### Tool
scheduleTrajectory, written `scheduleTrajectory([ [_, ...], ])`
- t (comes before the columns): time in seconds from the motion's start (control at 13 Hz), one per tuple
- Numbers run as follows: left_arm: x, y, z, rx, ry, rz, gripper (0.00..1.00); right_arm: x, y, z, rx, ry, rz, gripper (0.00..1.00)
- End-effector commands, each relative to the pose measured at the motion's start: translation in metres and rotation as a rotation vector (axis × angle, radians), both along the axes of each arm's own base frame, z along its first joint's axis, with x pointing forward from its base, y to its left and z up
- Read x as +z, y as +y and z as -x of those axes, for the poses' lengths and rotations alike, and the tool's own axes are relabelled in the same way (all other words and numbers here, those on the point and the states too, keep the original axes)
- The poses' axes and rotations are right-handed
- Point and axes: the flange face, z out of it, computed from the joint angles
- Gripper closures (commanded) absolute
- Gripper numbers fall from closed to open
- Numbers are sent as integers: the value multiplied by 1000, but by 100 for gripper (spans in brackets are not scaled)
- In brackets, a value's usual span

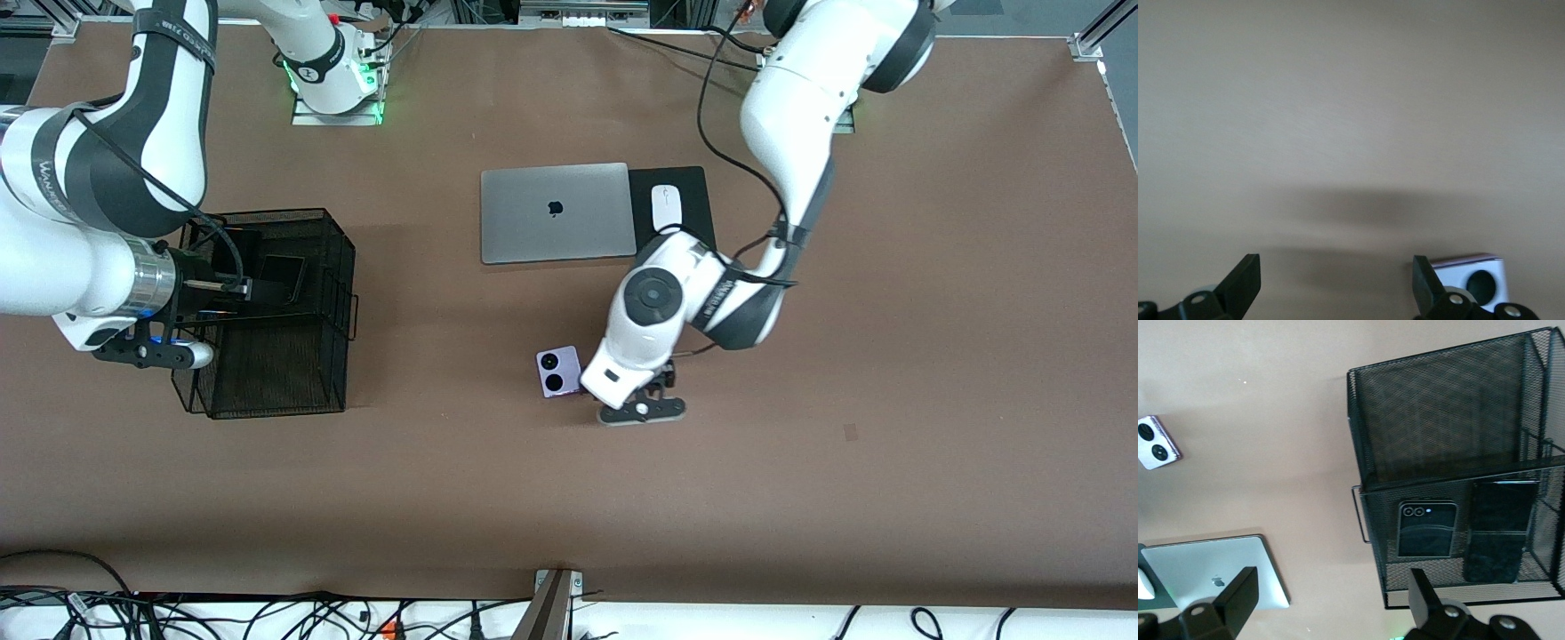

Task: Place phones with both arms
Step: 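Withdraw the left gripper while the right gripper moves over the white phone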

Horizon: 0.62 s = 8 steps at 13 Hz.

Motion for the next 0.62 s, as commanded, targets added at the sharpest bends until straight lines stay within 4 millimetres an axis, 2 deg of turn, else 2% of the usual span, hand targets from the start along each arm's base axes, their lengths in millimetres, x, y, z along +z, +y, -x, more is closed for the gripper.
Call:
scheduleTrajectory([
  [0.0, 30, 59, -1, -101, 97, -31, 0, 8, 45, 2, -8, -28, 6, 1],
  [0.23, 57, 125, -20, -158, 136, -52, 0, 3, 130, 8, -48, -109, 38, 1],
  [0.38, 79, 169, -28, -216, 161, -61, 0, -18, 190, 12, -7, -167, 12, 1],
  [0.54, 100, 208, -34, -239, 173, -67, 0, -53, 253, 16, 80, -254, -32, 0],
])
